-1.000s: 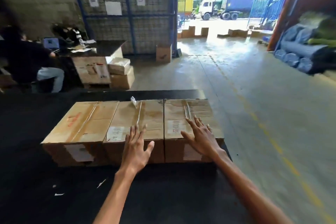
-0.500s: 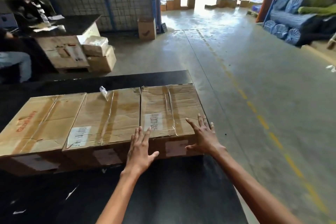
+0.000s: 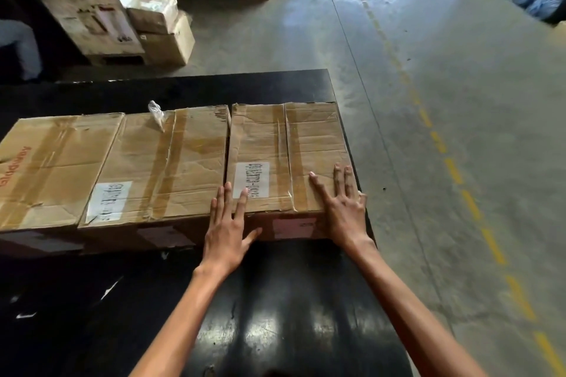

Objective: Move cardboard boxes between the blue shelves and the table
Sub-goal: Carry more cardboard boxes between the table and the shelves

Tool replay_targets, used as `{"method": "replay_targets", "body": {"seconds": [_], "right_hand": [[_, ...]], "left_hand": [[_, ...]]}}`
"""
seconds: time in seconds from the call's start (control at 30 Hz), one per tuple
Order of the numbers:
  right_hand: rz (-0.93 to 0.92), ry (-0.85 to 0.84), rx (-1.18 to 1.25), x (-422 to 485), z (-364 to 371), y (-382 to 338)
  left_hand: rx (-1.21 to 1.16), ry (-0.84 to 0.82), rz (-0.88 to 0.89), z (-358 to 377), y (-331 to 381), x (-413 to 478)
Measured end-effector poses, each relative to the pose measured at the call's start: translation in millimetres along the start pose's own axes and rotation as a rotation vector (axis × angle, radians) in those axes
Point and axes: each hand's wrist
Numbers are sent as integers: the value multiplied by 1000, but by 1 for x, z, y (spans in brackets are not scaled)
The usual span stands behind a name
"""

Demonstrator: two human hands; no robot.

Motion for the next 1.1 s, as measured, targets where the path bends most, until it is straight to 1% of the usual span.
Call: {"method": "replay_targets", "body": {"seconds": [0.23, 0.3, 0.37, 0.43, 0.53, 0.6, 0.67, 0.77, 0.93, 1.03, 1.1], "right_hand": [[27, -29, 50, -31, 7, 20], [19, -10, 58, -42, 12, 30], [-30, 15, 102, -49, 15, 43], [-101, 93, 235, -52, 18, 54], [-125, 333, 556, -54, 32, 60], [-143, 412, 705, -56, 41, 60], [-156, 454, 832, -57, 48, 60], [-90, 400, 1012, -58, 58, 57], [128, 126, 1301, -53, 99, 68], [152, 44, 1405, -45, 112, 74], [148, 36, 1413, -40, 114, 74]], "left_hand": [[-204, 75, 88, 18, 24, -17], [-331, 103, 121, 21, 28, -22], [-522, 140, 138, 22, 27, -25], [-690, 164, 132, 23, 24, -25], [-883, 193, 67, 27, 19, -24], [-1033, 182, 29, 32, 16, -20], [-1133, 140, 14, 39, 10, -17], [-1205, 65, -9, 51, 0, -11], [-1245, 5, -61, 64, -1, -2], [-1216, -37, -62, 71, -7, 6], [-1178, -73, -62, 74, -9, 9]]}}
Point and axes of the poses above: each hand's wrist, its own x-axis towards the middle knuckle, its own z-axis out of the palm, y = z × x, and after that the axes turned 11 degrees about -y, right-handed
